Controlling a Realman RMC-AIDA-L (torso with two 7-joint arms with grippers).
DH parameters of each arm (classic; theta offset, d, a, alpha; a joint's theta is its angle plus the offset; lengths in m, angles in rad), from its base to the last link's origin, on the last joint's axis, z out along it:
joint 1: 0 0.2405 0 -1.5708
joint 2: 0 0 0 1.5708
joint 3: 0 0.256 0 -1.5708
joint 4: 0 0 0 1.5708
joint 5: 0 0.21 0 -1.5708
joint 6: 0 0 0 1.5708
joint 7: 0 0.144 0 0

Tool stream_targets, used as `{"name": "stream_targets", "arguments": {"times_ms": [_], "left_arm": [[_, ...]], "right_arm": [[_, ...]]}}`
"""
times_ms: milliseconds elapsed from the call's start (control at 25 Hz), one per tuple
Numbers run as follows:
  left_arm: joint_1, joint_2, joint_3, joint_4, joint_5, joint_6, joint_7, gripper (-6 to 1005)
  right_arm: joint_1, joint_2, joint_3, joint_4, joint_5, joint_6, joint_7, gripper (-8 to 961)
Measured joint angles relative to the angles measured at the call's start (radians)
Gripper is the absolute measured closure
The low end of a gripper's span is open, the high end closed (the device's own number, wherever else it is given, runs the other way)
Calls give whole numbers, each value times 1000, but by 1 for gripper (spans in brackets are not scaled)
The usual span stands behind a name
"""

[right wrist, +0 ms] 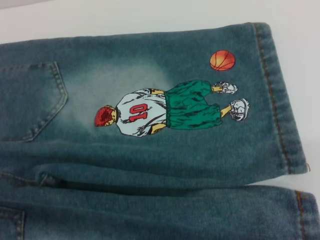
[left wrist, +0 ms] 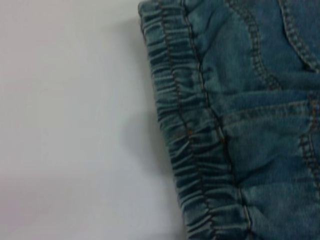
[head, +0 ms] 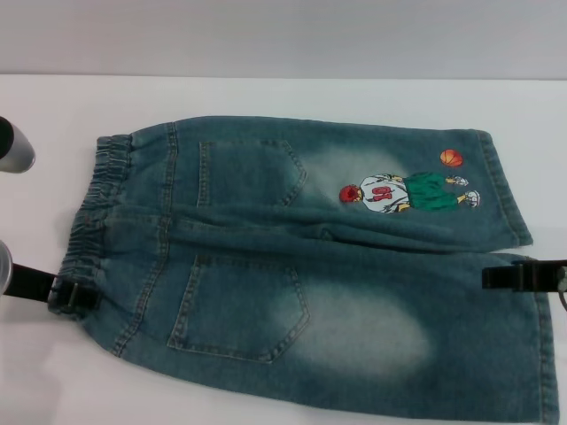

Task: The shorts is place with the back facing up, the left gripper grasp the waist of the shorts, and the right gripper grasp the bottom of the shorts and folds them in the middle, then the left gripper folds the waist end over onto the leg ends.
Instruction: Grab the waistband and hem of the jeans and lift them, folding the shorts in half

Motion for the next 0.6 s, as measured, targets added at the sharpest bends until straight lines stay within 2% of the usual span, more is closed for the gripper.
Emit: {"name": "stream_targets", "arguments": {"times_ms": [600], "left_arm": [[-8,0,13,27,2,-12,0,216]], "right_arm": [[-3,-5,-29,11,-12,-2,0,346]]}}
